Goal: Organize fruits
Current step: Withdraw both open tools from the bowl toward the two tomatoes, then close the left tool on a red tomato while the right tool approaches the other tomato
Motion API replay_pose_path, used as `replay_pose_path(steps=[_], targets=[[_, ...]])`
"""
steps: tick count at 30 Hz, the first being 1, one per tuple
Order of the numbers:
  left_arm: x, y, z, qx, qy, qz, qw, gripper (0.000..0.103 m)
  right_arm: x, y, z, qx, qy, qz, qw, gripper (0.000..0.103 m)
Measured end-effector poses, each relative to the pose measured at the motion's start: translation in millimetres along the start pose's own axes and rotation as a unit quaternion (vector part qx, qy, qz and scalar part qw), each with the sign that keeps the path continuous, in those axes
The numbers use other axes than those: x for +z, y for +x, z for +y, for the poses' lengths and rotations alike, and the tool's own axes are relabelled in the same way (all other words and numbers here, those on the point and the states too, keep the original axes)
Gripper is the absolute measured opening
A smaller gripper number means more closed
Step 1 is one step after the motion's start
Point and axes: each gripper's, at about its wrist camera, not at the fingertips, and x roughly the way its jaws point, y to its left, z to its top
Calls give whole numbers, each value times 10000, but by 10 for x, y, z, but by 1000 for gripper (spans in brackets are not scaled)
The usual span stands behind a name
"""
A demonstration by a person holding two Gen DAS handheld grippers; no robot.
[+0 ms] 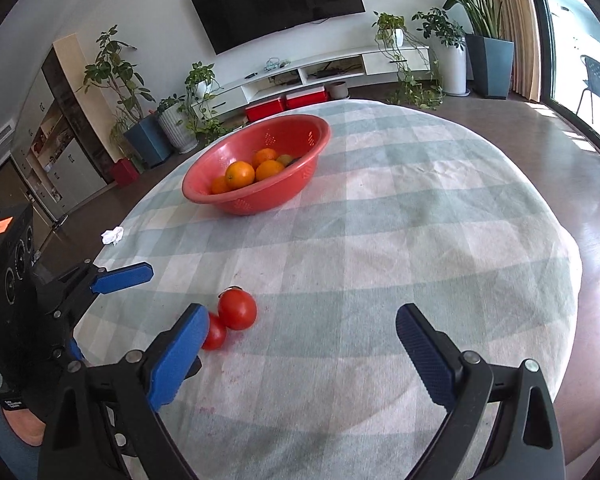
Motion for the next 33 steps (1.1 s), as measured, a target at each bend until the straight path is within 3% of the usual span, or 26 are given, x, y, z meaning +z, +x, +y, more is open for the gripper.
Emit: replay_pose_path(steps=[3,7,13,18,33], targets=[[20,20,23,-25,-31,62,10000,96,-21,-23,-8,-1,1,-17,10000,97],[8,100,2,-91,28,199,9998,75,-63,1,0,-10,-25,38,10000,94],[-4,185,10,-146,2,331,9993,71,-82,7,19,-17,-51,42,10000,93],[-9,230,35,-198,-56,412,9989,51,-89,18,29,-27,-58,69,10000,92],[-47,310,-6,-347,43,494,9982,33,-112,48,68,-29,-140,154,9998,87]])
